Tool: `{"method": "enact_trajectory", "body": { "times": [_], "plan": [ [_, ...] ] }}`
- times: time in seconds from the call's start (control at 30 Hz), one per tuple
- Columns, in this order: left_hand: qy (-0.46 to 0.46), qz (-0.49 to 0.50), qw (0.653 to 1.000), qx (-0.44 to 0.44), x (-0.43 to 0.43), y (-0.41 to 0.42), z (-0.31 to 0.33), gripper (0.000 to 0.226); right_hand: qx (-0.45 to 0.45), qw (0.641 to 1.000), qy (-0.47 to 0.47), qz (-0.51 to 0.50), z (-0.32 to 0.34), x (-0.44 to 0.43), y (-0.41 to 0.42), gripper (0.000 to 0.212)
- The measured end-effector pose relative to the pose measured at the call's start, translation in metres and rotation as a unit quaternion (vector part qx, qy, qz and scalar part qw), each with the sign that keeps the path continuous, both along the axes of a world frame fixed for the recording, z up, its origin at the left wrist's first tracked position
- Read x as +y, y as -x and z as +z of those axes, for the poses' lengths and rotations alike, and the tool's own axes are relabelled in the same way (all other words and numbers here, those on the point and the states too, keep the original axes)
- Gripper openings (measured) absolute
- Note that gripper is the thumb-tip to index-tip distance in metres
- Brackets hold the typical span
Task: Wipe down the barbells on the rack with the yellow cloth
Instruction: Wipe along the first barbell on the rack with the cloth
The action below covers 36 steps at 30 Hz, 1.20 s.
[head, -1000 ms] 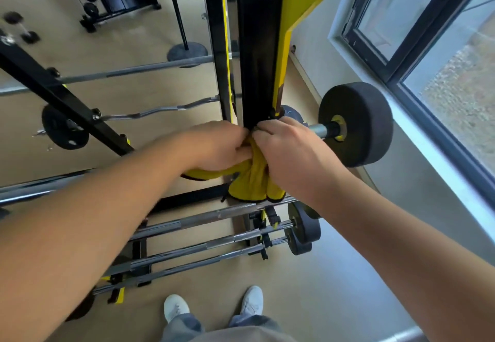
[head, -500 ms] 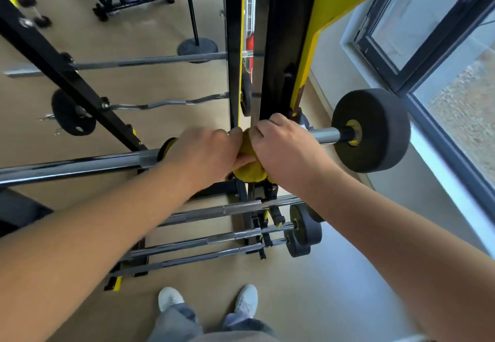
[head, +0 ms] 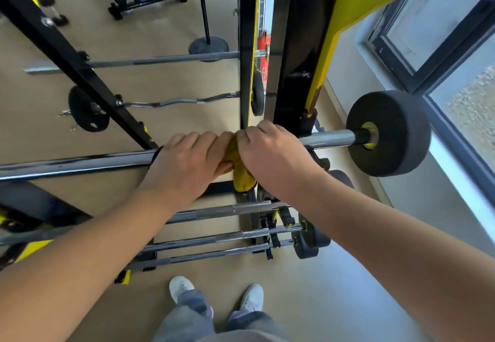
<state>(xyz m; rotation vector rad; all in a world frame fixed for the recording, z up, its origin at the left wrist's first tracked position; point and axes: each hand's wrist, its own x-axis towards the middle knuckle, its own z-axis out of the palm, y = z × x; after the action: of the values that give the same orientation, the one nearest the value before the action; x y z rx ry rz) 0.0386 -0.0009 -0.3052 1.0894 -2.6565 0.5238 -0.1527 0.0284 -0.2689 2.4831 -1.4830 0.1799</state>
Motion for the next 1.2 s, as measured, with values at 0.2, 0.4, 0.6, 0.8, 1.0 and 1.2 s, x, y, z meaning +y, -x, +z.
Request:
{"method": "enact_trajectory", "body": {
  "times": [0.2, 0.4, 0.6, 0.8, 1.0, 1.2],
  "plan": [
    [-0.043, 0.114, 0.991, -0.056, -0.007, 0.024, 0.018, 0.033, 0.032, 0.993, -0.068, -0.094, 0.007, -0.009, -0.021, 0.018],
    [-0.442, 0.134, 0.878, -0.126, -0.046, 0.038, 0.057, 0.011, 0.054, 0.962, -0.239, -0.117, 0.027, -0.039, -0.025, 0.015],
    [-0.307, 0.099, 0.946, -0.022, -0.031, 0.02, 0.043, 0.026, 0.022, 0.962, -0.25, -0.109, 0.025, -0.041, -0.023, 0.014],
    [0.003, 0.139, 0.99, -0.012, 0.013, -0.014, -0.002, 0.042, 0.039, 0.959, -0.26, -0.11, 0.025, -0.042, -0.03, 0.021],
    [-0.43, 0.171, 0.874, -0.148, -0.044, 0.017, 0.062, 0.01, 0.037, 0.992, -0.083, -0.091, 0.001, -0.025, -0.038, 0.008],
    [-0.214, 0.155, 0.963, -0.061, -0.02, 0.0, 0.038, 0.009, 0.045, 0.976, -0.172, -0.123, 0.01, -0.037, -0.044, 0.007]
  ]
}}
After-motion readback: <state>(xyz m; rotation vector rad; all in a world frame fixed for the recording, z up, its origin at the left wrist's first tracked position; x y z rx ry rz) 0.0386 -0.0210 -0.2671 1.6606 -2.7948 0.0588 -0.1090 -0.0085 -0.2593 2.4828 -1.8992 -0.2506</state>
